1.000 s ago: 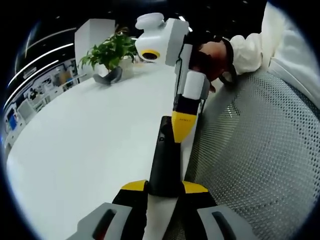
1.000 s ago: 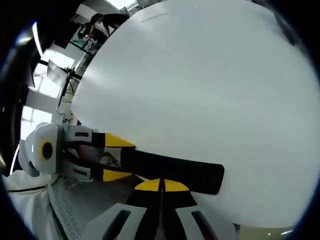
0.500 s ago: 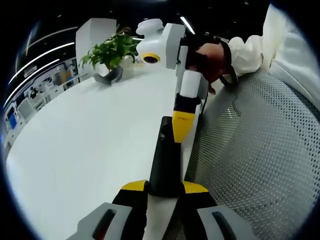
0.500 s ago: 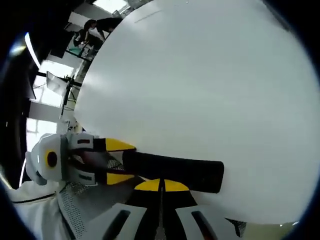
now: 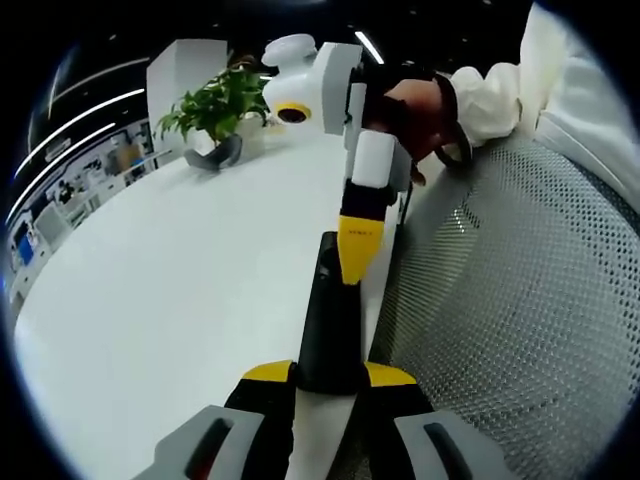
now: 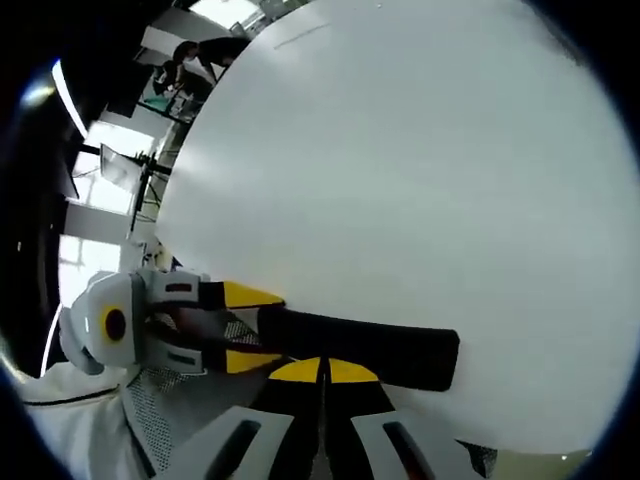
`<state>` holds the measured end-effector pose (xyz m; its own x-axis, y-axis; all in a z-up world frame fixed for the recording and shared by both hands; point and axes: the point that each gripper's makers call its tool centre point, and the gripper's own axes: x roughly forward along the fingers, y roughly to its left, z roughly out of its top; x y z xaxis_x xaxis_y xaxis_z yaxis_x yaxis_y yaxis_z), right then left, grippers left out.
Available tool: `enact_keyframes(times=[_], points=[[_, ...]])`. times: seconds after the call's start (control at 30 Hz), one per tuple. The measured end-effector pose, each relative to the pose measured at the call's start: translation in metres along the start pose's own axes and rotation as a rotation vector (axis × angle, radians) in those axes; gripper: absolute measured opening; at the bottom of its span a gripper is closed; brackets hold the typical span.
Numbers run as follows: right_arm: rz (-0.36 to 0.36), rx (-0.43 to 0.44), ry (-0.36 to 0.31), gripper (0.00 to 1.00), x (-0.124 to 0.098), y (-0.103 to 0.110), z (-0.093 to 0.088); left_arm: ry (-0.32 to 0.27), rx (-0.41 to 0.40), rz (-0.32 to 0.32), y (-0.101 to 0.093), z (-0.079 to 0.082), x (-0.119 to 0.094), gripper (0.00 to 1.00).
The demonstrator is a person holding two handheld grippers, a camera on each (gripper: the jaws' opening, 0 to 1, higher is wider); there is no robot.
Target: Press the specified remote control buttons in sequence, fully releasing each button before pressing the next.
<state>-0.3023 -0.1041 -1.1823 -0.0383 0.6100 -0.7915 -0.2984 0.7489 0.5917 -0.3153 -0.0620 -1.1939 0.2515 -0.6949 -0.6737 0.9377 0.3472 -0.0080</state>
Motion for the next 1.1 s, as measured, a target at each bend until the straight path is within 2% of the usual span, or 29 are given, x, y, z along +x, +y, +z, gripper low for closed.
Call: enact_keyframes(times=[0.17, 0.33, 0.47, 0.7, 0.8, 1.1], points=[[-0.025, -0.046, -0.011, 0.00, 0.0039, -0.0012, 0.0018, 0.001, 0.001, 0.000, -0.0004, -0.0002, 0.0000, 0.25], [-0.007, -0.090, -0.030, 0.00, 0.0065, 0.0053, 0.0053, 0.000, 0.005, 0.000, -0.0008, 0.0001, -0.0003, 0.25], [-0.029, -0.108, -0.016, 0.00, 0.0094, 0.0012, 0.0038, -0.002, 0.007, -0.003, -0.0007, 0.0000, 0.0000, 0.25], [-0.005, -0.046, -0.027, 0.00, 0.0075, -0.0014, 0.0051, -0.001, 0.011, -0.004, -0.0012, 0.0010, -0.0002, 0.25], [-0.009, -0.056, -0.026, 0.00, 0.0076, 0.0001, 0.0046, 0.001, 0.030, -0.006, -0.0013, 0.0007, -0.0002, 0.25], [-0.004, -0.048, -0.034, 0.00, 0.0070, 0.0000, 0.0047, 0.000, 0.018, -0.006, -0.0008, 0.0003, 0.0002, 0.25]])
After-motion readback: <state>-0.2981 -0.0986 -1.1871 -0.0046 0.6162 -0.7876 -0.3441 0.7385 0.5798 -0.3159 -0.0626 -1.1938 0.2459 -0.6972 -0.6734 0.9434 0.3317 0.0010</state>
